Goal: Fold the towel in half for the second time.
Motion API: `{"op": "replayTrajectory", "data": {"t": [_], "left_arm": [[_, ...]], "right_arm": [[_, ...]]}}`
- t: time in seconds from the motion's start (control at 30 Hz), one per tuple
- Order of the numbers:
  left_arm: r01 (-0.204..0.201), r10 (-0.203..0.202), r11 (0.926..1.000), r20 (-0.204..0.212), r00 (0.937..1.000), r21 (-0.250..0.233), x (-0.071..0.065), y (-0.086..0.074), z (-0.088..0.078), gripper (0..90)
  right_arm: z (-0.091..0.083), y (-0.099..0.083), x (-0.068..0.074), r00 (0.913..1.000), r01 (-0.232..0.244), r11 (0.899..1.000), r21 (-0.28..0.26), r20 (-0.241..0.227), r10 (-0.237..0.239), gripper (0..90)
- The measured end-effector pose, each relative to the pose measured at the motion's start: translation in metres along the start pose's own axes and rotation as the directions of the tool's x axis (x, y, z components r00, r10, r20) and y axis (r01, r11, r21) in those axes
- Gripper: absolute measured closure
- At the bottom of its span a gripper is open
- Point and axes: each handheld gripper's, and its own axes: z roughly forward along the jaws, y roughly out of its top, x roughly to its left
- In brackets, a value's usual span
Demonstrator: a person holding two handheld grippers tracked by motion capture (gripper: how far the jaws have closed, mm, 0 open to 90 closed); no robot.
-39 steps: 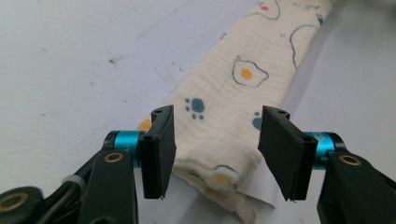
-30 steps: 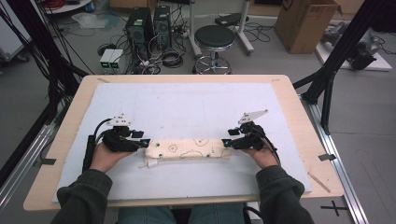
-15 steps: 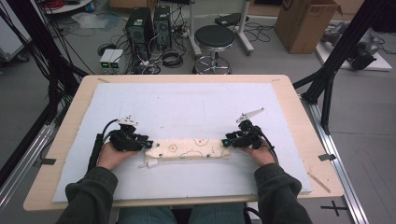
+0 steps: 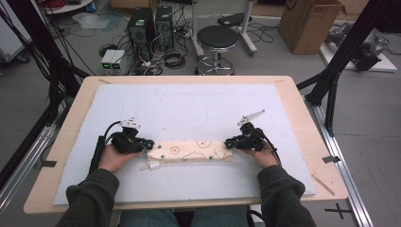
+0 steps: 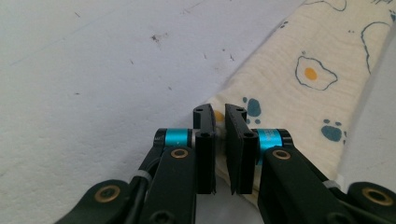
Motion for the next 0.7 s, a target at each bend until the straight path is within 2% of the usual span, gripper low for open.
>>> {"op": "replayTrajectory", "data": {"t": [0.3, 0.57, 0.7], "left_arm": [[0.019, -0.020, 0.9985, -0.021, 0.9996, -0.052, 0.003, 0.003, -0.004, 82.7], [0.030, -0.035, 0.9953, -0.048, 0.9982, -0.092, 0.007, 0.011, -0.004, 82.7], [0.056, -0.063, 0.9927, -0.062, 0.9961, -0.107, 0.013, 0.012, -0.002, 82.7]], "right_arm": [[-0.004, 0.004, -0.001, 0.9997, 0.013, 1.000, -0.021, 0.021, -0.012, 79.3], [-0.007, 0.015, -0.003, 0.9968, 0.013, 0.999, -0.030, 0.079, -0.011, 79.4], [-0.008, 0.021, -0.006, 0.9956, 0.011, 0.999, -0.040, 0.093, -0.007, 79.3]]}}
